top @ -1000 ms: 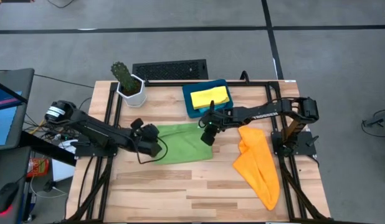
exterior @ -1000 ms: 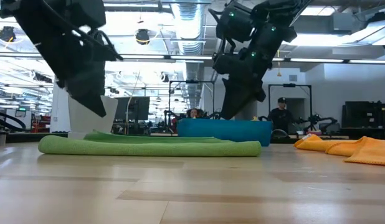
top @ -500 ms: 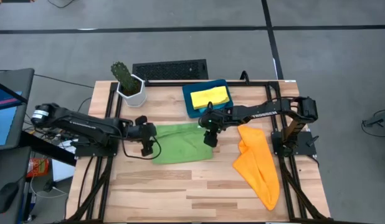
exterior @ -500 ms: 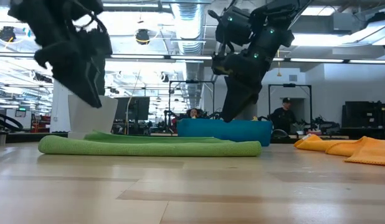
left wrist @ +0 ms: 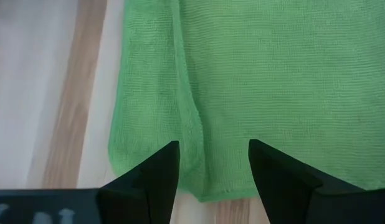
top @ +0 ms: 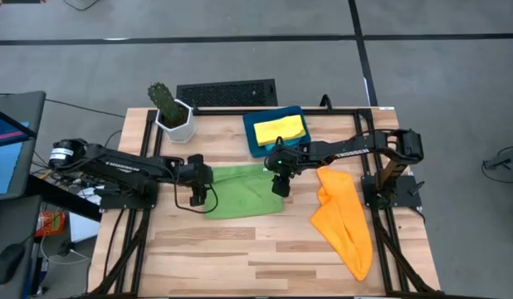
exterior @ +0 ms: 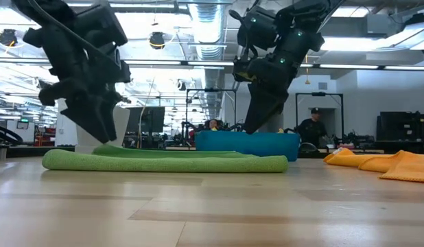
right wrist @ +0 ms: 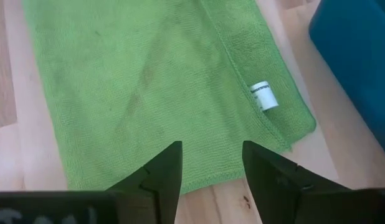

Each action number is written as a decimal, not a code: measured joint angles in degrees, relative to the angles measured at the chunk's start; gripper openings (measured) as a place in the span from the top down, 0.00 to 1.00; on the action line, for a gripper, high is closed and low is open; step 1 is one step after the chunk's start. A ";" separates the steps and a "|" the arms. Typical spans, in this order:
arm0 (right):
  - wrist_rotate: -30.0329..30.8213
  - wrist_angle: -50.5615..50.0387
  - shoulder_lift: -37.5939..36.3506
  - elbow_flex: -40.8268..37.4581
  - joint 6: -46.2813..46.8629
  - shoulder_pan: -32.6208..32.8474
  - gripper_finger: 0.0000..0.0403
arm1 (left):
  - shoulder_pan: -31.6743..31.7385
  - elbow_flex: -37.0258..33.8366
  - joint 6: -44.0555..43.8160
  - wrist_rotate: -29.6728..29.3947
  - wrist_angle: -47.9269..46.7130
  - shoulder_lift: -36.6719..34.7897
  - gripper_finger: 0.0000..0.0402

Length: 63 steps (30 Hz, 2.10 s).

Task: Fold microfiber towels
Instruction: Fold the green microfiber cloth

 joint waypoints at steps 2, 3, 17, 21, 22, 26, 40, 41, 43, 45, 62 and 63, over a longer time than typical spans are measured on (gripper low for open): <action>-0.01 -0.08 0.02 0.00 -0.02 0.00 0.52 | 0.59 0.00 0.80 0.58 0.95 1.19 0.54; 0.00 -0.13 0.02 0.00 -0.02 0.00 0.52 | 0.82 0.00 0.78 0.77 0.89 1.65 0.54; 0.02 -0.16 0.00 0.00 -0.02 0.00 0.57 | 1.46 -0.04 -1.12 0.14 1.83 3.14 0.87; 0.02 -0.16 0.00 0.00 -0.02 0.00 0.58 | 1.43 0.72 -1.97 0.14 1.04 3.13 0.98; 0.03 -0.16 0.00 0.00 -0.02 0.00 0.58 | 1.43 0.99 -2.06 0.12 1.06 3.12 0.99; 0.09 -0.16 0.00 0.00 -0.02 0.00 0.58 | 1.47 2.30 -1.62 -1.64 0.87 3.12 0.99; 0.09 -0.16 -0.05 0.00 -0.61 0.00 0.57 | 4.76 3.54 4.26 -0.82 1.18 3.08 0.96; 0.09 -0.16 -0.05 0.00 -0.71 0.00 0.56 | 4.76 3.54 4.68 -0.31 1.47 3.08 0.94; 0.09 -0.16 -0.05 0.00 -0.95 0.00 0.56 | 4.97 3.54 4.80 2.72 1.91 3.08 0.89; 0.09 -0.16 -0.05 0.00 -0.98 0.00 0.55 | 5.25 3.54 4.20 7.40 1.39 3.08 0.82; 0.17 0.24 -0.05 0.00 -1.01 -0.02 0.57 | 5.13 3.55 7.83 4.07 -4.74 3.08 0.56; 0.17 0.24 -0.05 0.00 -1.01 -0.02 0.57 | 5.13 3.55 7.85 4.06 -4.58 3.08 0.57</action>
